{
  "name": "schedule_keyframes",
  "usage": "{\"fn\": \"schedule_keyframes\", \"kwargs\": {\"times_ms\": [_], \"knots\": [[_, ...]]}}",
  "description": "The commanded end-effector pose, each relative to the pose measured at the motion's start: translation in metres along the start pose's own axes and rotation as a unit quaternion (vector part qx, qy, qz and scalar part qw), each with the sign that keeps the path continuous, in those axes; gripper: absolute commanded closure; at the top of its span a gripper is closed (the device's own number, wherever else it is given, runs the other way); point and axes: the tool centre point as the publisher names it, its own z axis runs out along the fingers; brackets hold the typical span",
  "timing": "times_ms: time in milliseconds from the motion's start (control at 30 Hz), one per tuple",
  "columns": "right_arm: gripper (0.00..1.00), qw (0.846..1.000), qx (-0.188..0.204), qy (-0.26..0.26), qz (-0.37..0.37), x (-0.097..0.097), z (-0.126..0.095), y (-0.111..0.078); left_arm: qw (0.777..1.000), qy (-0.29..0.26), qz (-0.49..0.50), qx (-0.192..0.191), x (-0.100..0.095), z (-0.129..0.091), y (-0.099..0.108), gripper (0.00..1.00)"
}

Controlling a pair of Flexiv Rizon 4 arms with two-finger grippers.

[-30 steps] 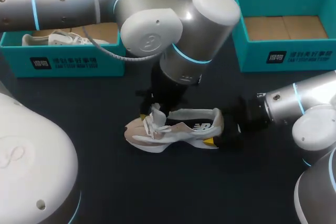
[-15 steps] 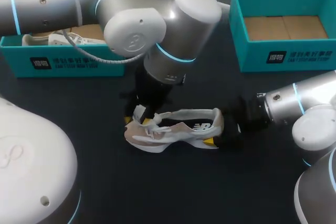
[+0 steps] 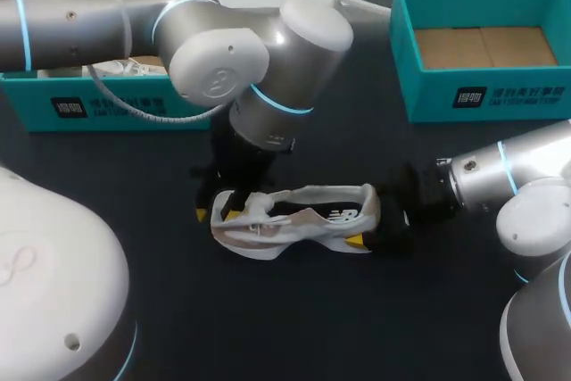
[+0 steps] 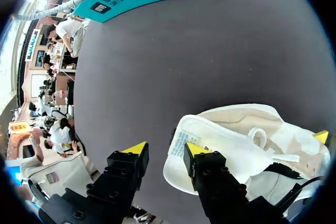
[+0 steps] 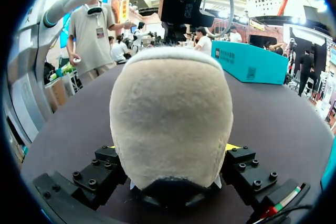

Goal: Take the shoe out of the shoebox, open the shoe tongue, remove and reinsert the insole, then place the shoe into the shoebox

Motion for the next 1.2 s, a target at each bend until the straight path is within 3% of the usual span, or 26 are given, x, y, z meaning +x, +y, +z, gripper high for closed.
{"fn": "schedule_keyframes", "kwargs": {"times_ms": [33,233,500,1000,1200], "knots": [[1.0,1.0,0.001,-0.001,0.0,0.0,0.002,-0.001,1.0,-0.011,-0.004,-0.004,0.005,0.009,-0.003,0.55],[1.0,1.0,0.001,-0.001,0.0,0.0,0.002,-0.001,1.0,-0.002,-0.002,0.002,-0.001,0.0,-0.001,0.51],[1.0,1.0,0.001,-0.001,0.0,0.0,0.002,-0.001,0.999,0.017,0.029,0.031,-0.008,-0.029,0.003,0.0],[1.0,1.0,0.001,-0.001,0.0,0.0,0.002,-0.001,0.992,0.06,0.077,0.081,-0.011,-0.077,0.013,0.0],[1.0,1.0,0.001,-0.001,0.0,0.0,0.002,-0.001,0.972,0.13,0.165,0.102,-0.018,-0.116,0.012,0.0]]}}
